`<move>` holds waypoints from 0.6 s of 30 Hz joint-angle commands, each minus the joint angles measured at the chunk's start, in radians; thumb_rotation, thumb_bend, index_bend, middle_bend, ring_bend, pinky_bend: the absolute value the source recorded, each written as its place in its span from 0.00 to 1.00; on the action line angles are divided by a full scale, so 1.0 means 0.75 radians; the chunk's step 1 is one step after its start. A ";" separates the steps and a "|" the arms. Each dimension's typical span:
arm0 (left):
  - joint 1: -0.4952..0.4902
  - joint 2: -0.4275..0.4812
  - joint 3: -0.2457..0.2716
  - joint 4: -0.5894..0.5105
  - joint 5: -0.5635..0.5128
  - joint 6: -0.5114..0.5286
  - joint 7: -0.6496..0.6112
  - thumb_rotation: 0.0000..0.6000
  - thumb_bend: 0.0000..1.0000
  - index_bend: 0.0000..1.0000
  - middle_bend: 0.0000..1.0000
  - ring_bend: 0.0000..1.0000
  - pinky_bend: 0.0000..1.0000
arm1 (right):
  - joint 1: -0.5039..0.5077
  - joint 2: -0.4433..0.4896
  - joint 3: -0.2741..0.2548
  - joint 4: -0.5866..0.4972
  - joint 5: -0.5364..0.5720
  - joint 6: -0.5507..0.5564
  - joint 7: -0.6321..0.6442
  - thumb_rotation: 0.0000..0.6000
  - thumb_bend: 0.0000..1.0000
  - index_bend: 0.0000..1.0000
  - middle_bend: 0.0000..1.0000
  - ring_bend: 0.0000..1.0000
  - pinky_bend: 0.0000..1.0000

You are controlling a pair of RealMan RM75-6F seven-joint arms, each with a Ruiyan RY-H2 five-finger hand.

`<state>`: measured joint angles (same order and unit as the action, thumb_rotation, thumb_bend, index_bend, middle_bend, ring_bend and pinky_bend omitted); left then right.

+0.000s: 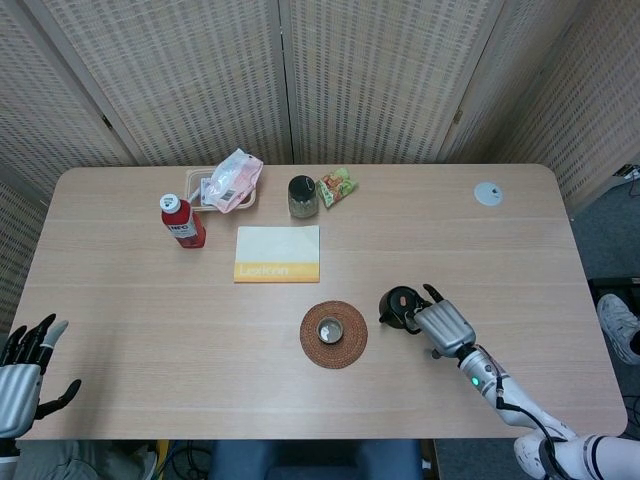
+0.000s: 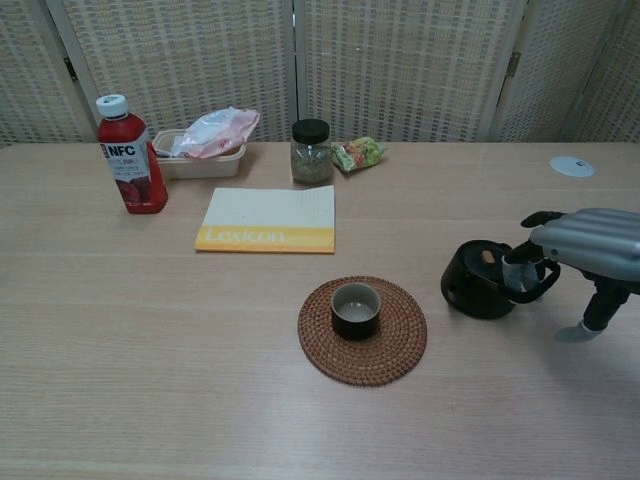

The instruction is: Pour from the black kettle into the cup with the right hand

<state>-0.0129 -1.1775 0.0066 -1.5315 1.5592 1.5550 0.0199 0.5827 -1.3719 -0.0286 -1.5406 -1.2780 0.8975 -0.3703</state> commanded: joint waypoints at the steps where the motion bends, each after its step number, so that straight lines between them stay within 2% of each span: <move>1: 0.001 -0.001 0.000 0.001 -0.002 -0.001 0.000 1.00 0.25 0.09 0.03 0.10 0.01 | 0.001 -0.004 -0.002 0.006 0.000 -0.005 -0.004 1.00 0.10 0.44 0.49 0.36 0.00; 18: 0.000 -0.006 0.001 0.009 -0.008 -0.013 -0.005 1.00 0.25 0.09 0.03 0.10 0.01 | -0.011 -0.018 -0.025 0.035 -0.003 -0.028 -0.013 1.00 0.10 0.46 0.50 0.37 0.00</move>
<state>-0.0131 -1.1821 0.0071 -1.5247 1.5530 1.5456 0.0161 0.5747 -1.3851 -0.0468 -1.5142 -1.2806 0.8771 -0.3799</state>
